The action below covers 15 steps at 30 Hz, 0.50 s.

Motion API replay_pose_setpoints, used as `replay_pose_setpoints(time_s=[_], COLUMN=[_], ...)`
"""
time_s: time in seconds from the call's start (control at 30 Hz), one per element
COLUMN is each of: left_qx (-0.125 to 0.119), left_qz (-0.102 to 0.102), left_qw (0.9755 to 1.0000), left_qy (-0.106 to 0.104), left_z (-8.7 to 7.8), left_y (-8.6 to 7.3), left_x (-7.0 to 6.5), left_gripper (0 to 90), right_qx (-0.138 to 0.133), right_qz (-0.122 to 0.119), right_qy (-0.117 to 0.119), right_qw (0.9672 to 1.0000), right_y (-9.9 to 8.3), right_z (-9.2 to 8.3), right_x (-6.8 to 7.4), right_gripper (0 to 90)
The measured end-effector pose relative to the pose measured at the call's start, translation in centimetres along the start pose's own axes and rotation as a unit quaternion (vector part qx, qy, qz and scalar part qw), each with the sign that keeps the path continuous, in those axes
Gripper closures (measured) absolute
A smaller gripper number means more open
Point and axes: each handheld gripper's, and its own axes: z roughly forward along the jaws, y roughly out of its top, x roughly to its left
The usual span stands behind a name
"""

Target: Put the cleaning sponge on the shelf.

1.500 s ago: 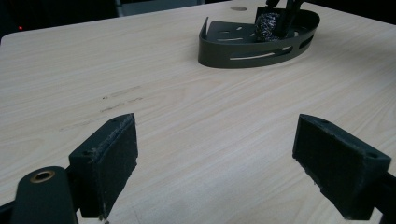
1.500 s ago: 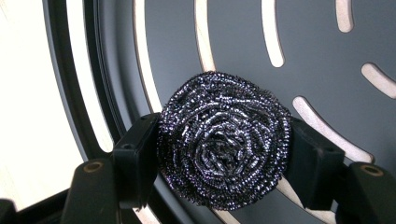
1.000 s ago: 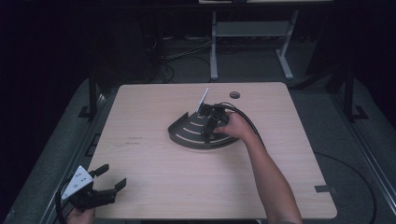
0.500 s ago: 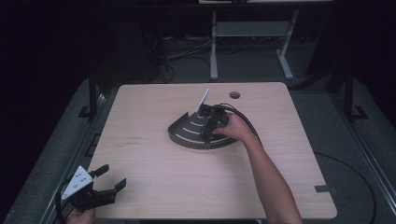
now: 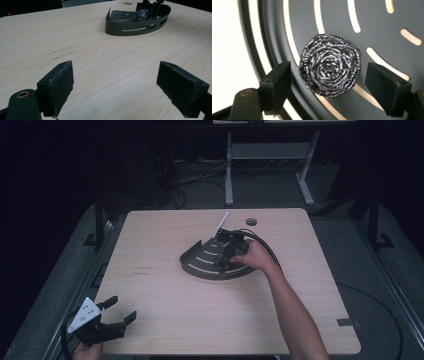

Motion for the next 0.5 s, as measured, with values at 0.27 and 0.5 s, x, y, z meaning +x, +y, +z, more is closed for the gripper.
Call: replay_pose_setpoints(time_s=[0.27, 0.5], left_qx=[0.002, 0.002], left_qz=[0.002, 0.005], left_qw=[1.0, 1.0], left_qy=[0.002, 0.002], left_z=[-0.1, -0.2], left_y=[-0.1, 0.0], left_x=[0.1, 0.1], left_gripper=[13.3, 13.3], right_qx=[-0.012, -0.019], right_qz=[0.001, 0.0], right_qy=[-0.003, -0.007], right_qw=[0.9999, 0.9998], right_y=[-0.4, -0.7], right_z=[-1.0, -2.0], right_x=[0.0, 0.2], right_gripper=[21.4, 20.8])
